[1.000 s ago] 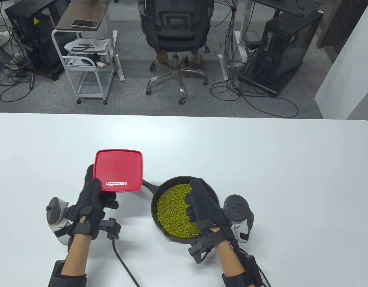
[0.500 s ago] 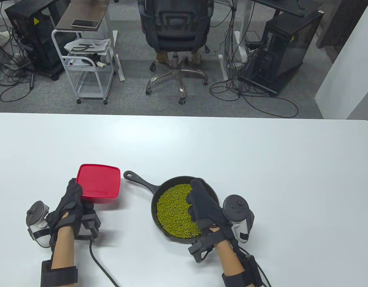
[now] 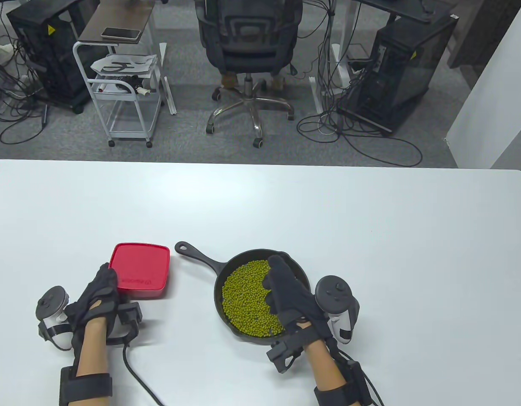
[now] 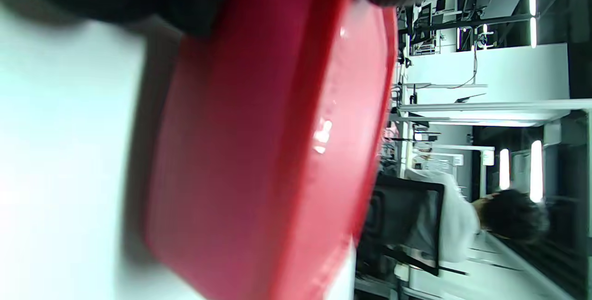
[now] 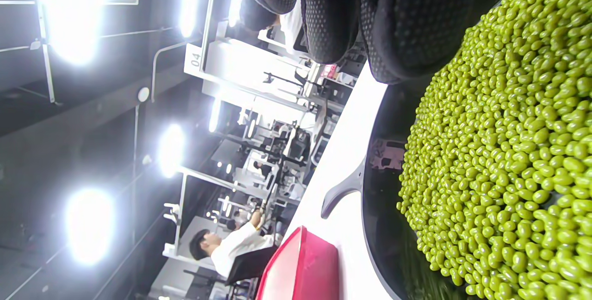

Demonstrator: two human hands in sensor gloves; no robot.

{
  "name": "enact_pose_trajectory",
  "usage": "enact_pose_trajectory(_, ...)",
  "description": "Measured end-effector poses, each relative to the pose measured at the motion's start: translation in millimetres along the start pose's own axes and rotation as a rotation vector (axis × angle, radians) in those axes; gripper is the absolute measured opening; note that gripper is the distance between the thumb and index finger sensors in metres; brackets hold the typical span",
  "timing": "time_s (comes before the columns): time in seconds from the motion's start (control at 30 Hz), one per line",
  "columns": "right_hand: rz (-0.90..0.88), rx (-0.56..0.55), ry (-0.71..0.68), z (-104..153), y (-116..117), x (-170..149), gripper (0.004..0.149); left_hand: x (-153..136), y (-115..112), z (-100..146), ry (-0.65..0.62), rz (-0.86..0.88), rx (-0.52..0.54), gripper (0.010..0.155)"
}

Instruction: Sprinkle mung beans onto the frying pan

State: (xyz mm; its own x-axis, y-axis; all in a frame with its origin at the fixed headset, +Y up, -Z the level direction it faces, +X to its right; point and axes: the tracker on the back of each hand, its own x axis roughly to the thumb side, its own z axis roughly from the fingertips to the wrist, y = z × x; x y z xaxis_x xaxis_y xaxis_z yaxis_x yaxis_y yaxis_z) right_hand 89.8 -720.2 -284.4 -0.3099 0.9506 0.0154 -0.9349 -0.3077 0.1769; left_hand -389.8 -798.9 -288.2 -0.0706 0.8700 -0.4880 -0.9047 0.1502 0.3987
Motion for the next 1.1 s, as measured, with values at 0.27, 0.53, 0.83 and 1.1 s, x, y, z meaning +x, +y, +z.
enact_pose_trajectory(0.27,0.003,0.004,0.004,-0.1,0.1,-0.5,0.073,-3.2,2.8,-3.7,0.023,-0.017,0.045,0.063)
enact_pose_trajectory(0.53,0.013,0.004,0.01,-0.5,0.1,-1.5,0.073,8.9,4.9,7.0,0.029,-0.161,0.056,0.075)
enact_pose_trajectory(0.83,0.02,-0.021,0.001,-0.5,-6.6,1.2,0.073,49.2,9.0,49.1,-0.123,-0.392,0.189,0.082)
enact_pose_trajectory(1.1,0.0,-0.115,-0.021,1.5,-27.9,4.7,0.072,92.5,-33.5,114.8,-0.479,-0.366,-0.003,0.081)
